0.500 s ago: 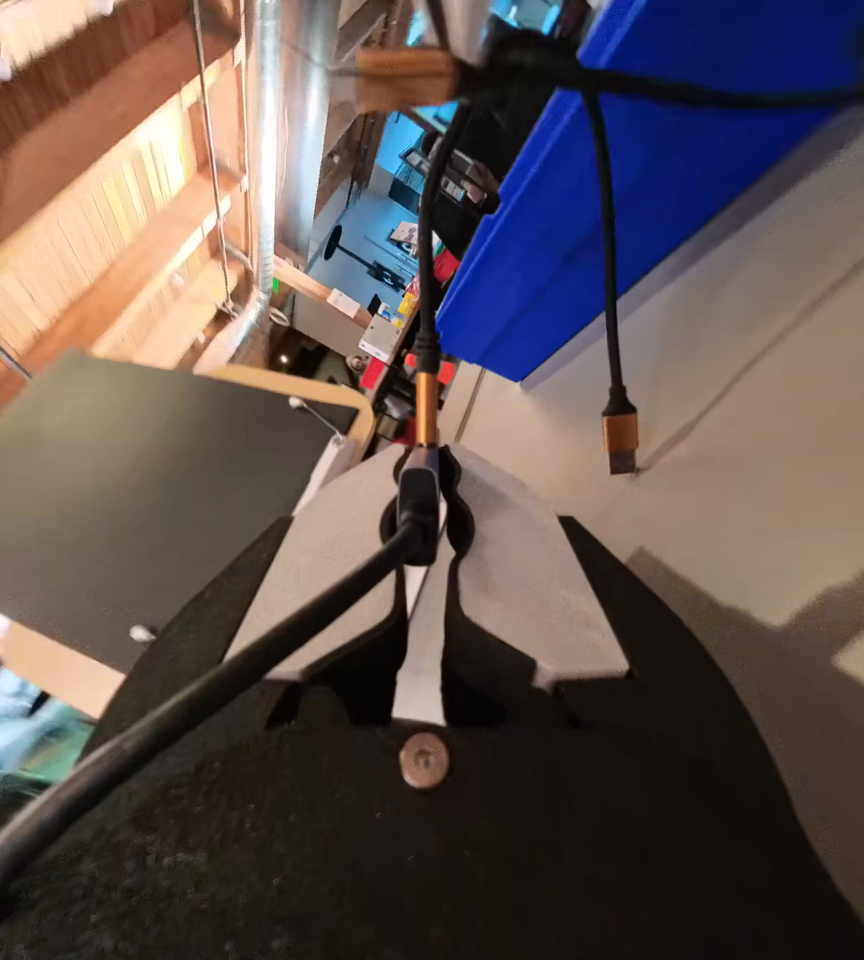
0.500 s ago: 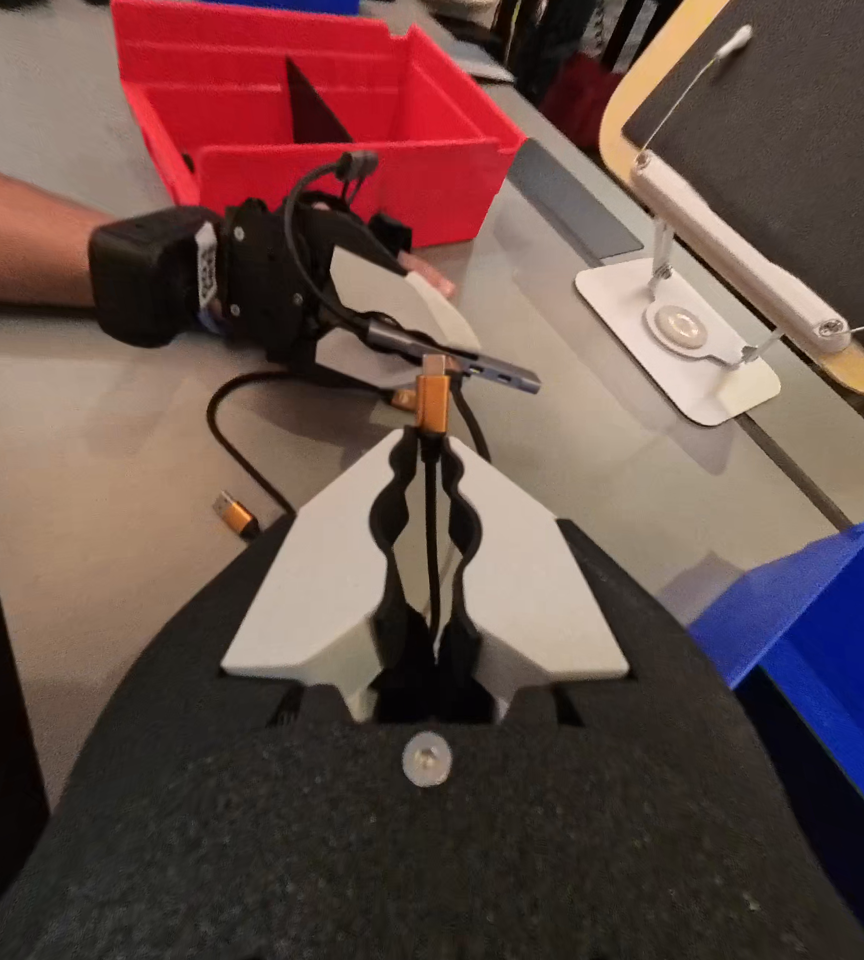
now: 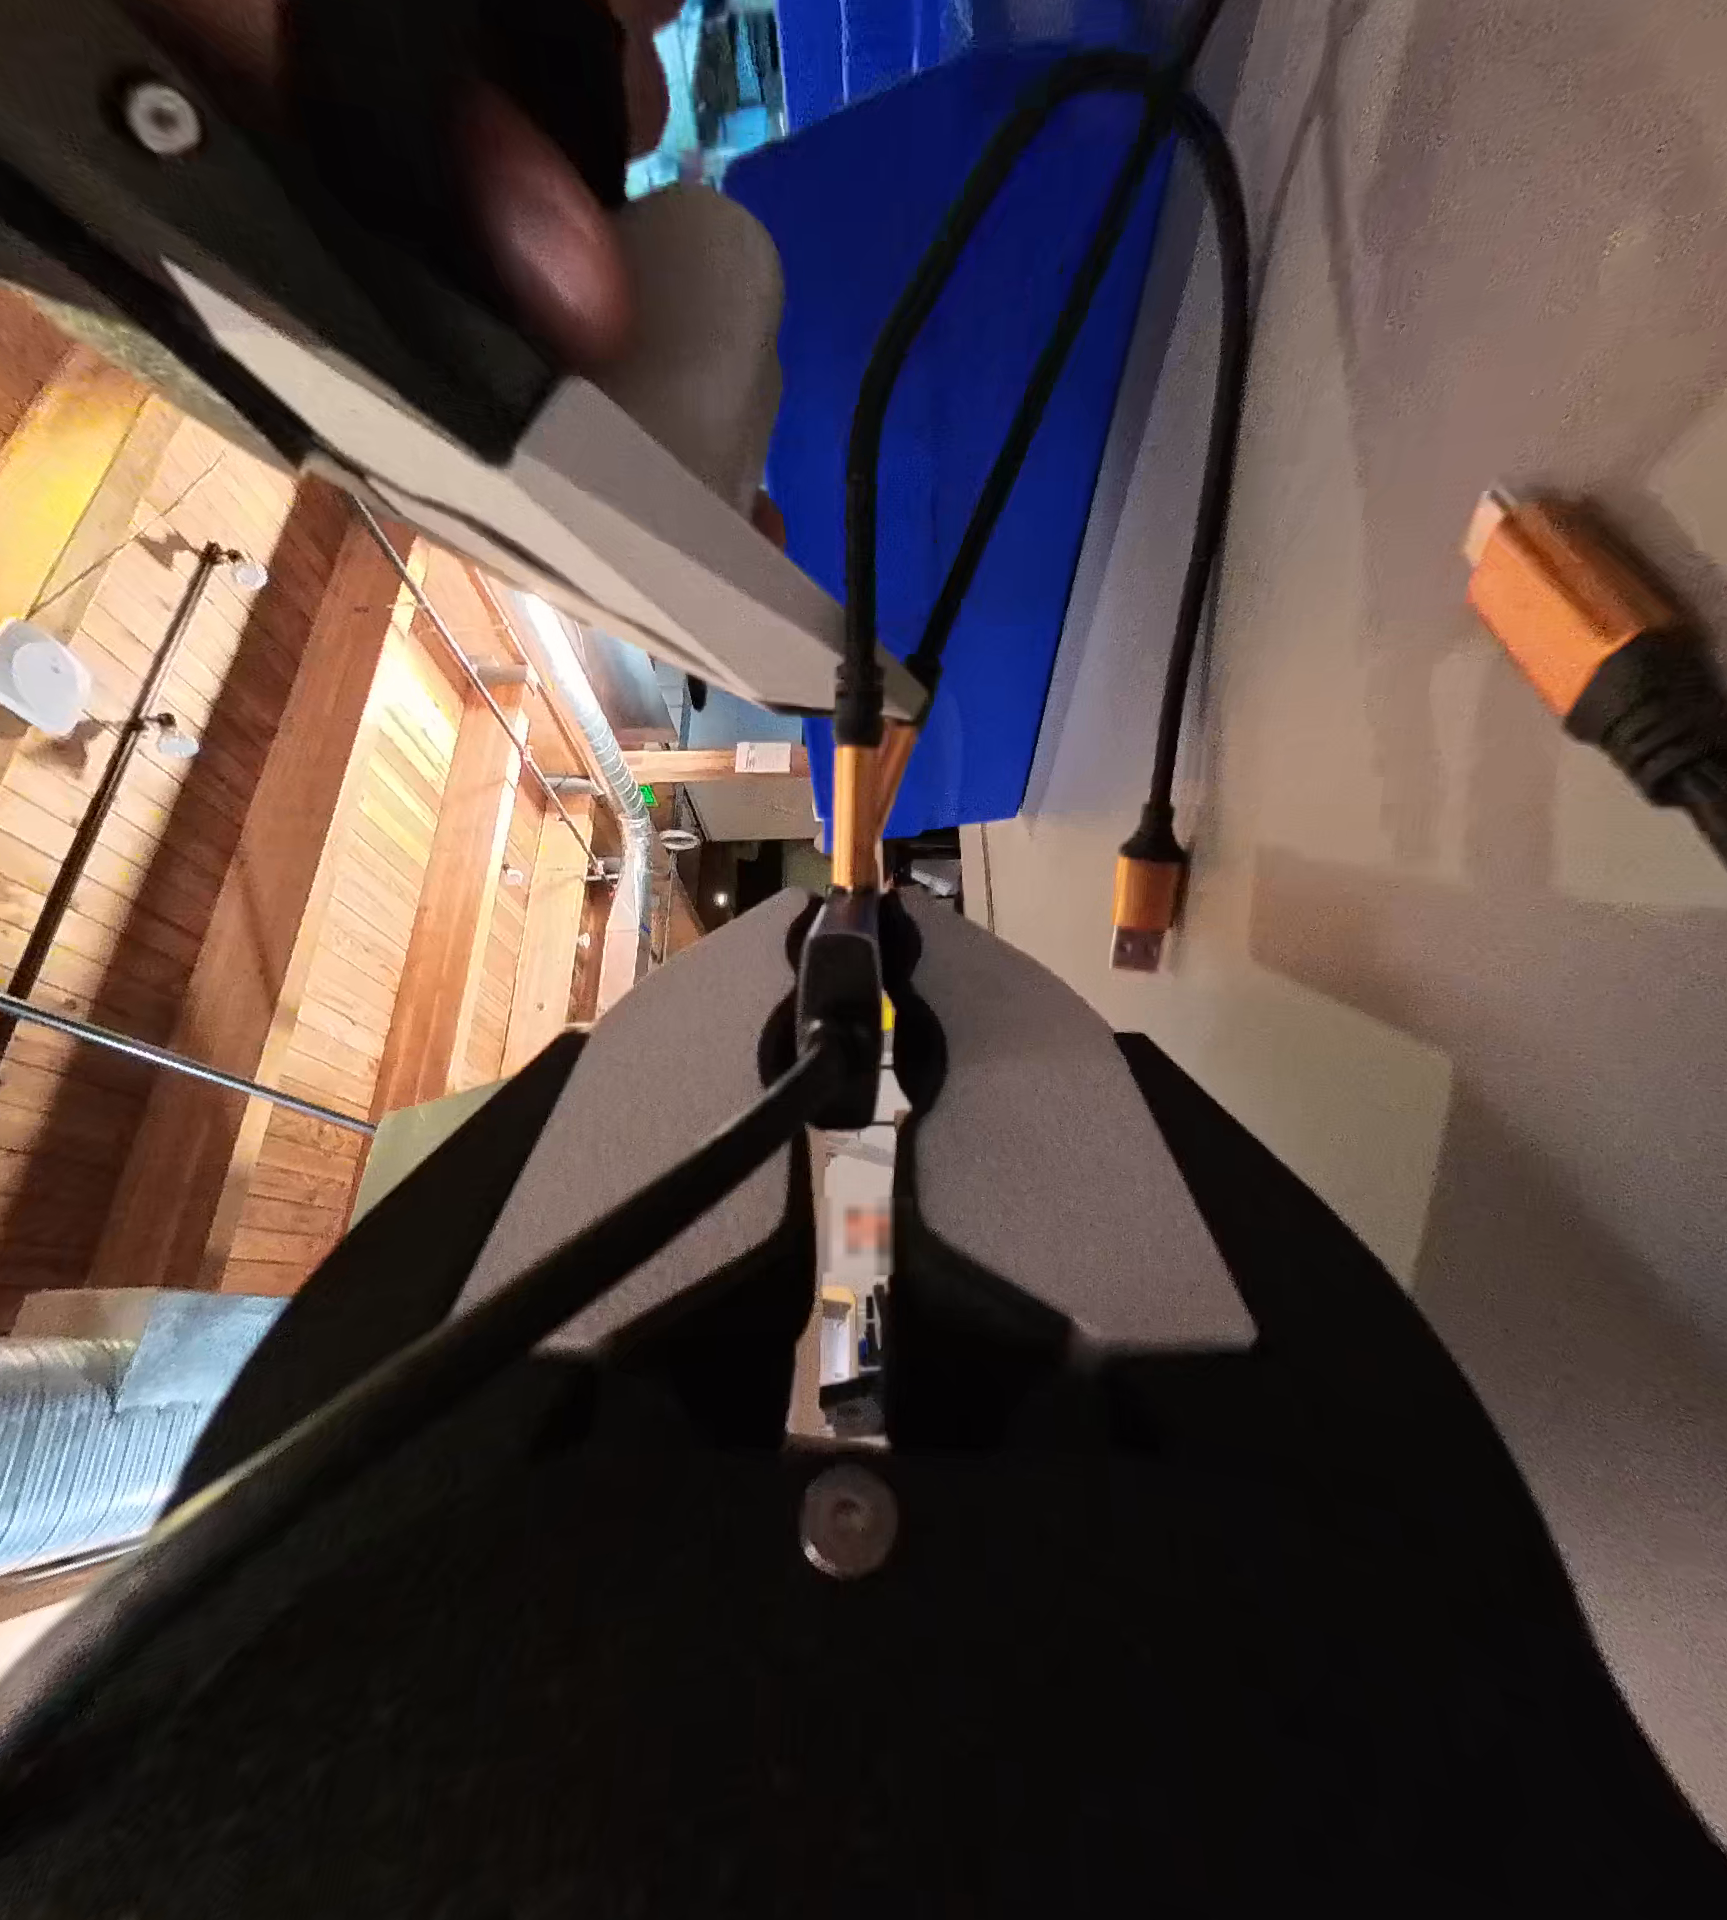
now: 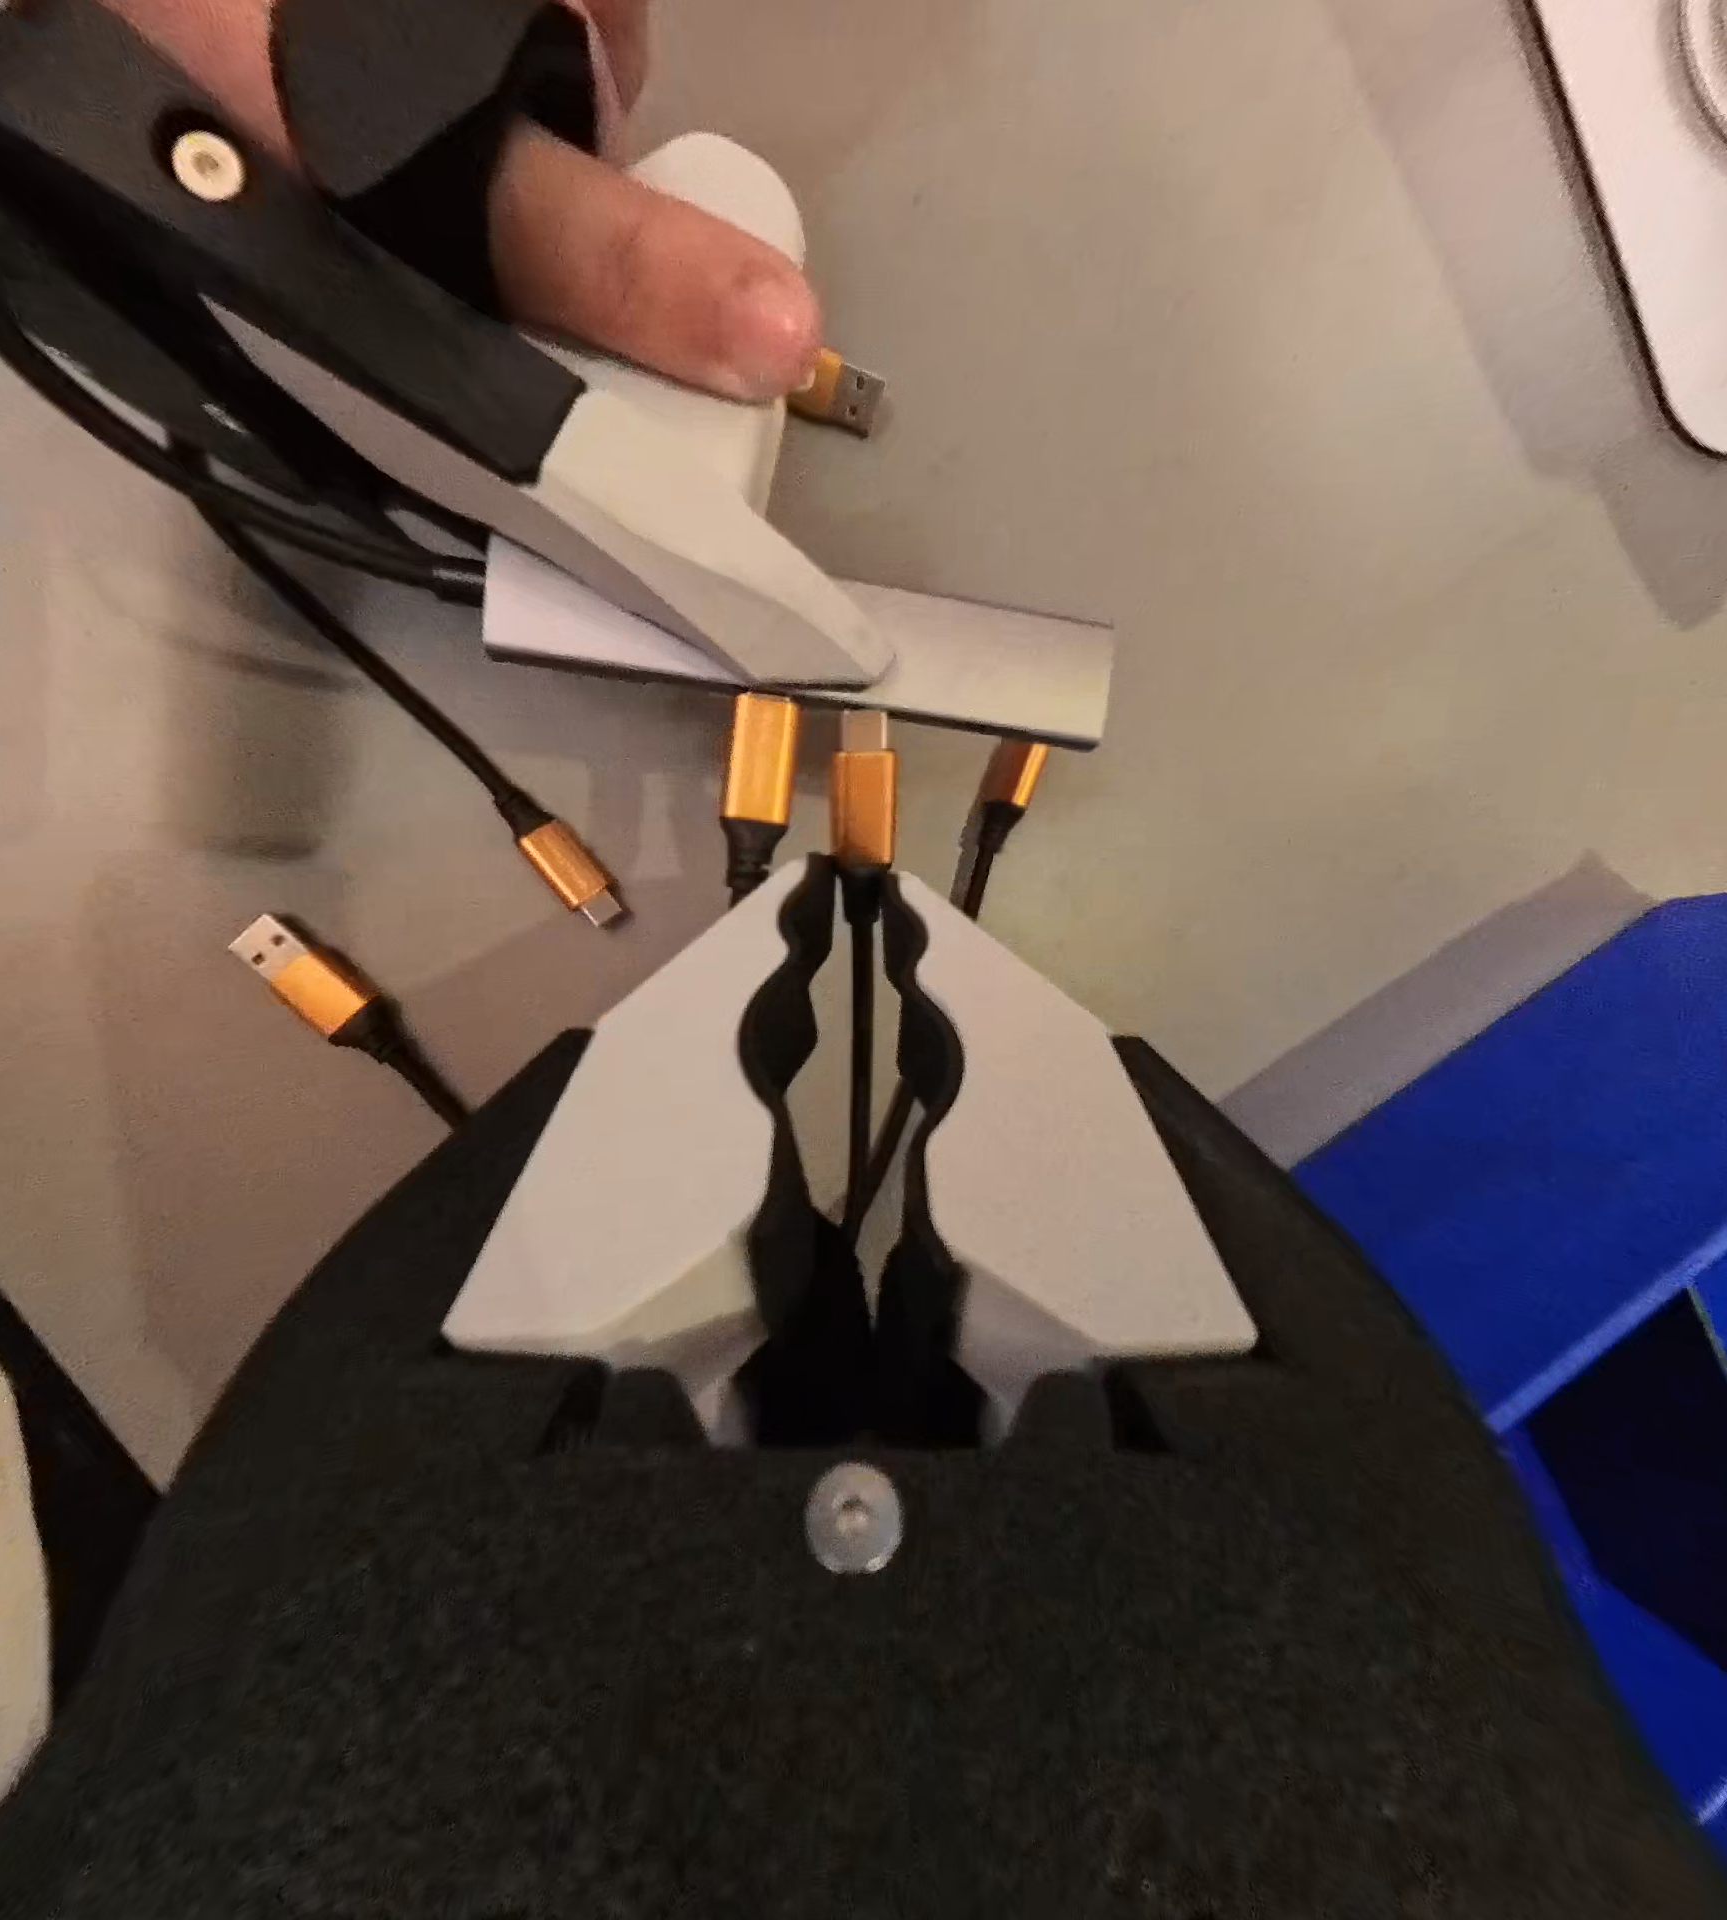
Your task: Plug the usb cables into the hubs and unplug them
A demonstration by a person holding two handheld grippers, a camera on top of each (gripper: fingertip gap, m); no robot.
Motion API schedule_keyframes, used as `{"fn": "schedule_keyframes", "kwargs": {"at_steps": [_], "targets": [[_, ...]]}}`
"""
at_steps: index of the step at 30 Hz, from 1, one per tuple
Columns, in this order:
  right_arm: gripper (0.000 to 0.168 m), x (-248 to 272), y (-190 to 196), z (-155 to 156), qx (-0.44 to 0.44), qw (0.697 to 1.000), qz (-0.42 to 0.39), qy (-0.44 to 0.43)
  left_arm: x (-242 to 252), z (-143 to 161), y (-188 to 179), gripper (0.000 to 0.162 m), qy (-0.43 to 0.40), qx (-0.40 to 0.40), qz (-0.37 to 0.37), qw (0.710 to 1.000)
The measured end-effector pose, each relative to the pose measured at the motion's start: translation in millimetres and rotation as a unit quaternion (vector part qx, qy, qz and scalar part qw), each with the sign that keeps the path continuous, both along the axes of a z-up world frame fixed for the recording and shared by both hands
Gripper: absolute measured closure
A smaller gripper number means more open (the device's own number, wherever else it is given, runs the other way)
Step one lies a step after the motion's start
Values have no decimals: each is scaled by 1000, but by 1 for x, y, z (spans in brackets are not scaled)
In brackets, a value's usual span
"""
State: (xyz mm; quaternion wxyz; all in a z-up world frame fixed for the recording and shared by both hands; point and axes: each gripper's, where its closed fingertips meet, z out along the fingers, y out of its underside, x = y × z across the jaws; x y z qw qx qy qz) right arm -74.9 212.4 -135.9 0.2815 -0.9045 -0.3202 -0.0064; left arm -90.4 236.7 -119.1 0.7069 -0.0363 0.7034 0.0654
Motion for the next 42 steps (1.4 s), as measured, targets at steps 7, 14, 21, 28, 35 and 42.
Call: {"fn": "schedule_keyframes", "kwargs": {"at_steps": [7,14,21,28,35,42], "targets": [[161,1,0,0,2,1000,-5,0,-1,1,-2,153,1,-11,-3,1000],[161,4,-1,-10,-29,999,-22,-22,2,-8,-2,153,24,24,7,999],[162,5,-3,-12,-37,998,-24,-34,4,-14,-3,153,37,49,19,998],[162,2,-1,-4,-10,1000,23,1,4,-15,-2,153,43,21,32,998],[160,4,13,7,87,991,39,91,5,-9,8,152,29,-76,44,996],[152,-10,-28,118,273,913,107,284,-3,24,33,152,-46,-244,45,968]]}}
